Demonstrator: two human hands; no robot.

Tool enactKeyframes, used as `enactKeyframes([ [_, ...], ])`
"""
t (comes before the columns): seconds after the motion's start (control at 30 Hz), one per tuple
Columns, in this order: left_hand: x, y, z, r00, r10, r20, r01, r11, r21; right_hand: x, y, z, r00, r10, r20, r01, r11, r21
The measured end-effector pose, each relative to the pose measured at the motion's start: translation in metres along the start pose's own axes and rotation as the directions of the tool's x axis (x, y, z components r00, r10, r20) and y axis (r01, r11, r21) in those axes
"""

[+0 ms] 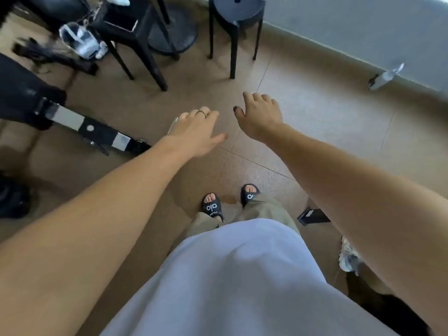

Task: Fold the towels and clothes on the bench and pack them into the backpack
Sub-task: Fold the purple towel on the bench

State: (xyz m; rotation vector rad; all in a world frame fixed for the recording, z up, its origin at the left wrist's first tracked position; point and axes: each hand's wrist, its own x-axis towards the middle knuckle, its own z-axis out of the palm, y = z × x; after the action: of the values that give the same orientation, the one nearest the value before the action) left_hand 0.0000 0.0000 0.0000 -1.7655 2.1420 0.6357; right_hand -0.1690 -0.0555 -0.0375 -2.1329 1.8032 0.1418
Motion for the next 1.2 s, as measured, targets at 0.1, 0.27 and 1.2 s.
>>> enactKeyframes([
  [0.1,-0.031,-0.028,0.02,0.99,-0.128,-0.06,0.125,0.991,-0.046,0.0,-0.044,0.007,0.985,-0.164,0.062,0.167,0.985,-0.044],
  [0.27,-0.098,-0.046,0.056,0.904,-0.418,-0.085,0.399,0.9,-0.176,-0.017,-0.118,0.02,0.897,-0.417,0.146,0.431,0.899,-0.079],
  [1.2,-0.635,-0.09,0.304,0.029,-0.975,0.219,0.842,-0.095,-0.532,-0.493,-0.527,0.188,-0.149,-0.887,0.437,0.984,-0.178,-0.027],
])
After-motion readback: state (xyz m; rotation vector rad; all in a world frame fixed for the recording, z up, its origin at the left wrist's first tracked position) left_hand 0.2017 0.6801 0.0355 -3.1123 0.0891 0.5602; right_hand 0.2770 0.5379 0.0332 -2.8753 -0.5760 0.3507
